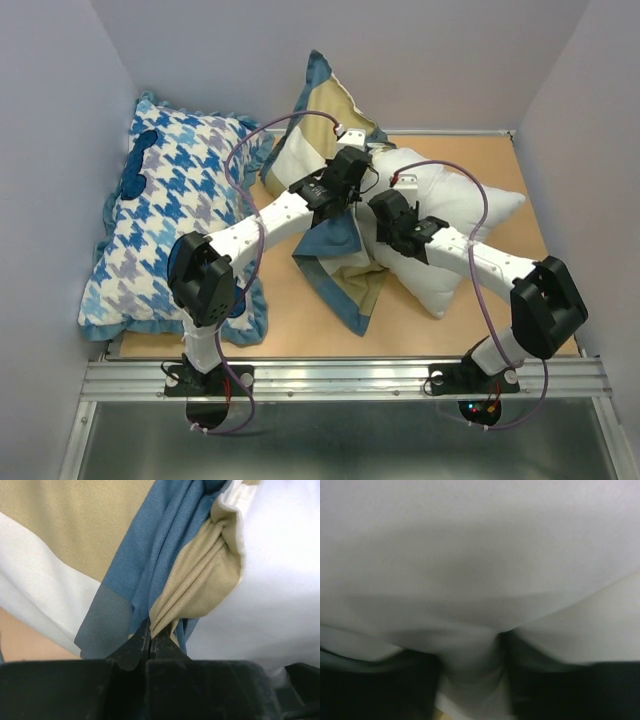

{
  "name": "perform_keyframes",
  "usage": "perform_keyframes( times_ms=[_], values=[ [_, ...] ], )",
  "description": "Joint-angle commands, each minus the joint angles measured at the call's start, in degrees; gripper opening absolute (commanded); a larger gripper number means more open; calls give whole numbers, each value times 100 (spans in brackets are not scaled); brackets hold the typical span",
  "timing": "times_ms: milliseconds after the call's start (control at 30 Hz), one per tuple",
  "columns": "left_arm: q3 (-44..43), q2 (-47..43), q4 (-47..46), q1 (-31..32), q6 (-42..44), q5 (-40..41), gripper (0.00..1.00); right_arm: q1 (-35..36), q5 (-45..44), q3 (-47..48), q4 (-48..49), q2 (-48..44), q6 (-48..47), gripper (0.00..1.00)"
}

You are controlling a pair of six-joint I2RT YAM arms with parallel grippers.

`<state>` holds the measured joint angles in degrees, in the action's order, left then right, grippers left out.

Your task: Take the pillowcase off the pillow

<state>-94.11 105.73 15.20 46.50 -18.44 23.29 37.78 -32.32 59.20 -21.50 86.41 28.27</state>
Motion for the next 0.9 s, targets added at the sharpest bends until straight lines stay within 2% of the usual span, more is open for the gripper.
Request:
perform_keyframes(
  times_ms=[0,67,133,200,233,300,367,400,467,533,700,733,767,800,867],
  values=[
    [313,-597,-87,70,15,-132,4,-569,568,-155,75,289,179,1],
    [349,-703,-96,61,85,-53,12,-780,682,-14,67,9,4,1],
    [349,-782,-123,43,208,0,31,-1017,849,152,-64,-518,-102,0],
    [375,-878,-228,35,393,-298,47,-1211,1068,547,-337,-800,-138,0],
    [428,-1036,-341,26,463,-403,49,-1325,1078,697,-425,-932,-199,0],
    [707,-1473,-752,43,490,-851,58,-1431,1244,1135,-671,-916,-269,0],
    [998,-1835,-1053,43,359,-1053,60,-1440,1411,1356,-750,-837,-296,1],
    [1278,-1994,-1237,43,289,-1150,65,-1449,1525,1531,-812,-802,-279,1],
    [1595,-2423,-1326,96,78,-1116,66,-1449,1614,1647,-830,-740,-270,1],
    [2173,-2740,-1441,175,-107,-827,66,-1449,1693,1883,-856,-679,-270,0],
    [3186,-2892,-1853,509,-415,-527,67,-1449,1878,2332,-970,-485,-235,0],
    [3449,-2883,-2124,527,-476,-623,72,-1449,1930,2376,-979,-459,-226,0],
    [3582,-2883,-2353,570,-477,-772,83,-1449,1931,2429,-997,-450,-217,1],
    [3775,-2865,-2799,666,-529,-1060,88,-1449,1974,2456,-1006,-432,-226,1],
    [3934,-2848,-3249,807,-582,-1291,88,-1449,1984,2482,-1023,-423,-191,1]
  ],
)
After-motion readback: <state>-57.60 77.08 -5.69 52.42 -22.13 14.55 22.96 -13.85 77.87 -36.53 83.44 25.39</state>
